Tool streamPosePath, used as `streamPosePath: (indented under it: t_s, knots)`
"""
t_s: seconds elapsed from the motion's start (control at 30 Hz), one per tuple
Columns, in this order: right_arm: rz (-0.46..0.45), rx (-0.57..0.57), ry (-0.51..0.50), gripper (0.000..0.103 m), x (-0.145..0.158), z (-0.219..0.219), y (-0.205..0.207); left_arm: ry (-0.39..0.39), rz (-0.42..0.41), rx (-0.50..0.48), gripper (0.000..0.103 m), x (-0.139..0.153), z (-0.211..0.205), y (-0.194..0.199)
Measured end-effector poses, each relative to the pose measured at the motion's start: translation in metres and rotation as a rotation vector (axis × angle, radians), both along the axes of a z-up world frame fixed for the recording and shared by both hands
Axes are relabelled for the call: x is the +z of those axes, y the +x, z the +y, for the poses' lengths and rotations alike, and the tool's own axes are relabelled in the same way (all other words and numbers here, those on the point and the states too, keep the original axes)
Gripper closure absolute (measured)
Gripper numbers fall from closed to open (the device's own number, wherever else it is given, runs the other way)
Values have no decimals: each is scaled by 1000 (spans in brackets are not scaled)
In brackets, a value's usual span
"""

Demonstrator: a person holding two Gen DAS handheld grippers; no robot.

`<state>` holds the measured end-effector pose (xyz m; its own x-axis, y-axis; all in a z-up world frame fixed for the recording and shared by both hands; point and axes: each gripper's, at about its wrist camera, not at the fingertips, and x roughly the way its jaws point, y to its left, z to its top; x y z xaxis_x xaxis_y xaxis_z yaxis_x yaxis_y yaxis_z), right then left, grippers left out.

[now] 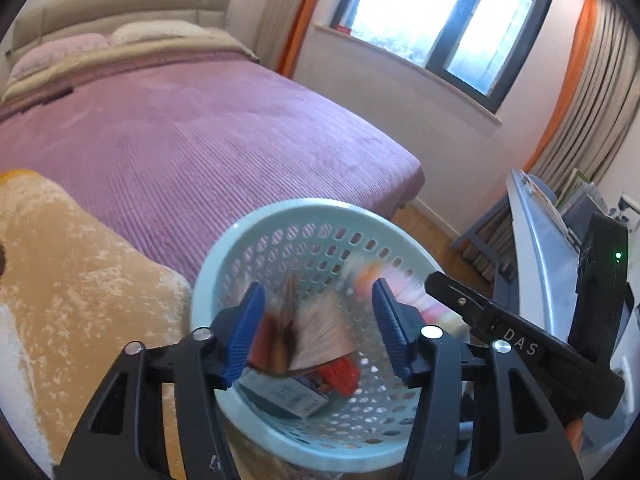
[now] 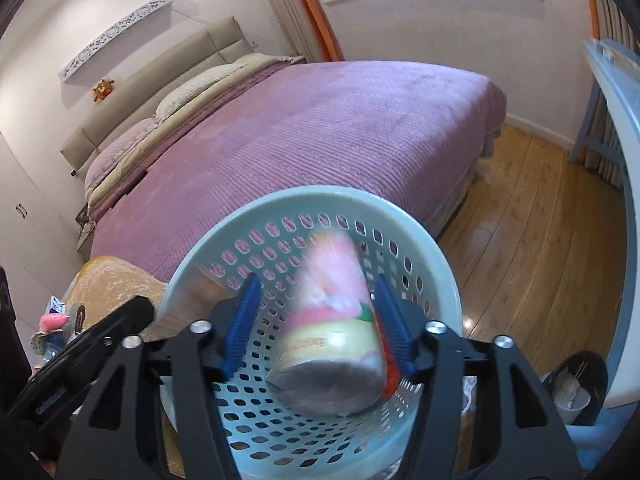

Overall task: Collect trash
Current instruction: 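Carry the cardboard and pink bottle into the blue basket and release both, then grasp the red-and-white paper cup with the left tool while the right tool grasps the clear bottle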

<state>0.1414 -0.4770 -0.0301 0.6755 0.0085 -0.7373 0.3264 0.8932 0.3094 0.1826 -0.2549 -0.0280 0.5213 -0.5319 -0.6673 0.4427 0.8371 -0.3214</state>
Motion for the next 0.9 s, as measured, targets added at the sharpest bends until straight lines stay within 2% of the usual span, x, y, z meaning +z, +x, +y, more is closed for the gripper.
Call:
streamPosePath:
  t_s: [0.2,0.4,0.53,0.73,0.9]
  knots:
    - [-21,26,-8,46,11,9,-7,-24,-23,1,49,14,14,-9]
    - [-82,66,-39,46,40,34,-17,-45,-67,39,49,37,40,-25]
    - [-126,101,-41,46,62,56,-25,-86,-100,91,49,56,75,-39]
    - [-186,191,-52,46,92,107,-33,-88,-164,185,49,85,133,-65]
    - [-212,276,-54,46,108,157,-34,-106,-197,284,43,104,192,-84]
